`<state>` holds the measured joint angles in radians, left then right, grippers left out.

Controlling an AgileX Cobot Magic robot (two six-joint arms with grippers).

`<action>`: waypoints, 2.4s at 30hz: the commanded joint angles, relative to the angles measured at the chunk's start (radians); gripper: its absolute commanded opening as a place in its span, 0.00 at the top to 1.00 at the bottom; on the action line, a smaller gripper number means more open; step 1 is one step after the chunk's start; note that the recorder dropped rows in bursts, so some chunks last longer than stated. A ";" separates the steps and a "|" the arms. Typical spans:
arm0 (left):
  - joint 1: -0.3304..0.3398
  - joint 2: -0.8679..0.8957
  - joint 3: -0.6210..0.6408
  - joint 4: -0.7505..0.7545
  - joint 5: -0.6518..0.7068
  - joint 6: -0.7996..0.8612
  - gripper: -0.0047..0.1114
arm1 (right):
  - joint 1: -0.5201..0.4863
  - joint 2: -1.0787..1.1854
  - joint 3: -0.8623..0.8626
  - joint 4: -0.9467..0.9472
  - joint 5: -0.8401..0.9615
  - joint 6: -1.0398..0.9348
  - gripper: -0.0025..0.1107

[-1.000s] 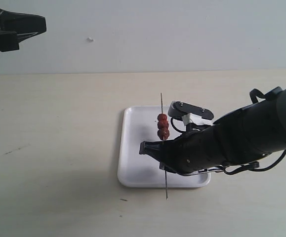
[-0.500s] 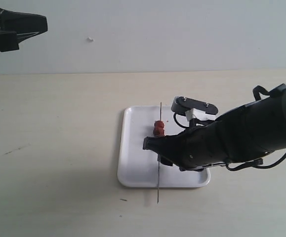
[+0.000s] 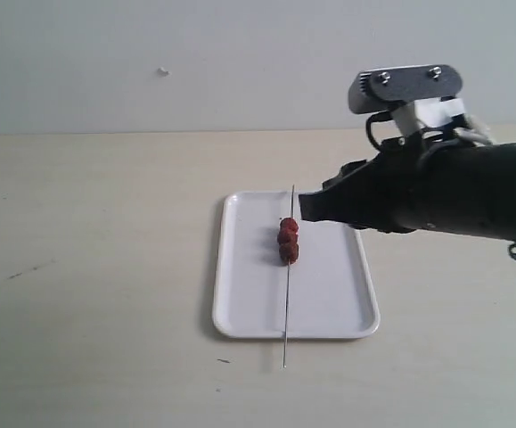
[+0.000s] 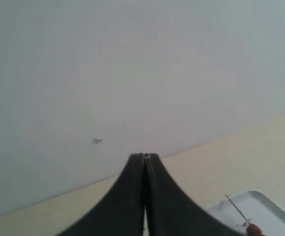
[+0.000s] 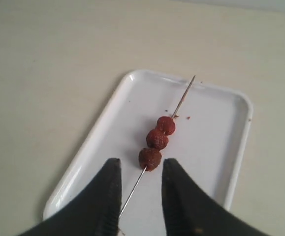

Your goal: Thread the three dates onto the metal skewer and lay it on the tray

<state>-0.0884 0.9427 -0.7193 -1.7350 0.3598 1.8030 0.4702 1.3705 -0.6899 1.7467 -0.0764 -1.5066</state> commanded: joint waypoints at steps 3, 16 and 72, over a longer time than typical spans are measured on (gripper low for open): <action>0.002 -0.310 0.196 -0.009 -0.138 -0.092 0.96 | 0.001 -0.240 0.126 -0.002 0.021 -0.102 0.98; 0.002 -0.835 0.568 -0.009 -0.183 -0.221 0.96 | 0.001 -0.792 0.333 -0.002 0.084 -0.201 0.98; 0.002 -0.899 0.657 -0.009 -0.175 -0.211 0.96 | -0.563 -1.311 0.664 -1.675 0.145 1.433 0.98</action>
<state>-0.0884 0.0489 -0.0661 -1.7389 0.1807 1.5887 -0.0743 0.0787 -0.0512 0.3204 0.0534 -0.3332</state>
